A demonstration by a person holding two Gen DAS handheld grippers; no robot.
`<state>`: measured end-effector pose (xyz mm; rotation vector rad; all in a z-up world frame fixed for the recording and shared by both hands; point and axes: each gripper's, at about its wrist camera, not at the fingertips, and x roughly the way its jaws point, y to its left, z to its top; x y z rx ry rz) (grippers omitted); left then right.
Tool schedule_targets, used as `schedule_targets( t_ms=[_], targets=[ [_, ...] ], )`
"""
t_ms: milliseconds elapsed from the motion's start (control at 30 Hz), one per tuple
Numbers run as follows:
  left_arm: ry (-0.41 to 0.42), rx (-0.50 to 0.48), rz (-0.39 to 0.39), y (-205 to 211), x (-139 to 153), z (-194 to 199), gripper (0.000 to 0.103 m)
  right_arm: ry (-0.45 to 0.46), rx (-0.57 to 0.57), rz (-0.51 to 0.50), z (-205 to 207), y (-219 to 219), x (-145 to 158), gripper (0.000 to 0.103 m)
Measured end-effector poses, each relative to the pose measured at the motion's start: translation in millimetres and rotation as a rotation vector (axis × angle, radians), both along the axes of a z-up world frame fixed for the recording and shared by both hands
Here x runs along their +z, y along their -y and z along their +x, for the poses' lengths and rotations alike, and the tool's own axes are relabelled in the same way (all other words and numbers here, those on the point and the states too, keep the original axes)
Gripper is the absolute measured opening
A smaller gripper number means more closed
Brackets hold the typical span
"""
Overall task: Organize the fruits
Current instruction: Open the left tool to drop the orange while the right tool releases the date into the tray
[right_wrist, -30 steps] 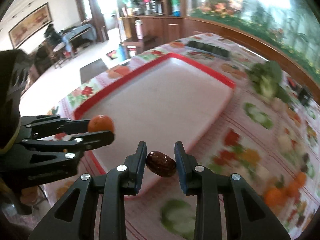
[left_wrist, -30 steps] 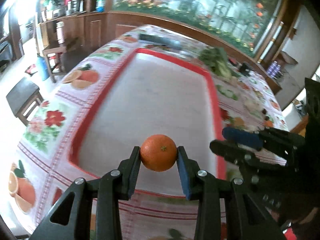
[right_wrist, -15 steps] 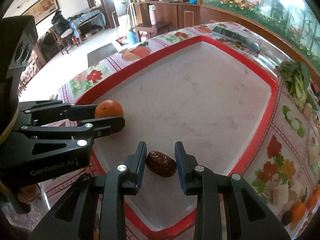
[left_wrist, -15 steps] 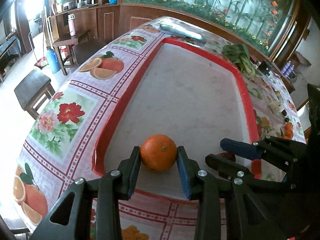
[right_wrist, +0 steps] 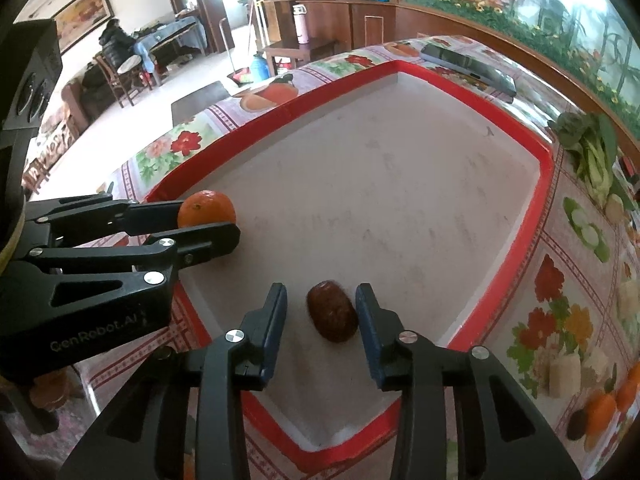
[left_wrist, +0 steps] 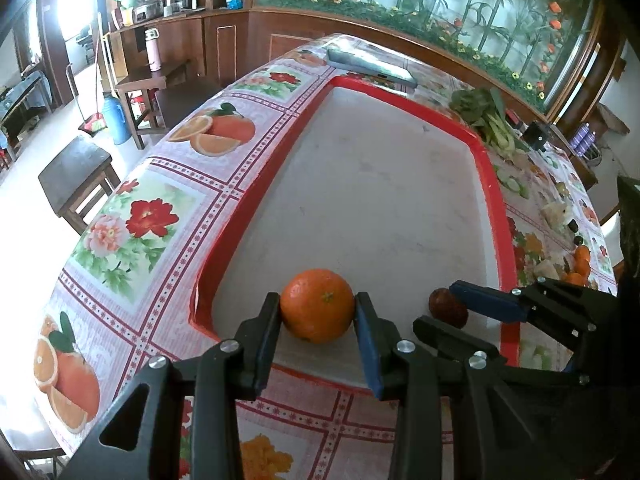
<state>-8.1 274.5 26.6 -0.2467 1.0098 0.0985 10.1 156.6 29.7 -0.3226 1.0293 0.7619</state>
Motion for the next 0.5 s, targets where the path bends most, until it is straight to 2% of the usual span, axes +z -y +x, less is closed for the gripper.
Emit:
schedule_targets(
  t_ms=[100, 500],
  targets=[
    [0.011, 0.01, -0.005, 2, 4, -4, 0.046, 0.012, -0.002, 0.005, -5, 3, 5, 0.036],
    [0.042, 0.031, 0.01, 23, 21, -26, 0.051, 0.033, -0.037, 0.035, -27, 41, 26, 0.045]
  ],
)
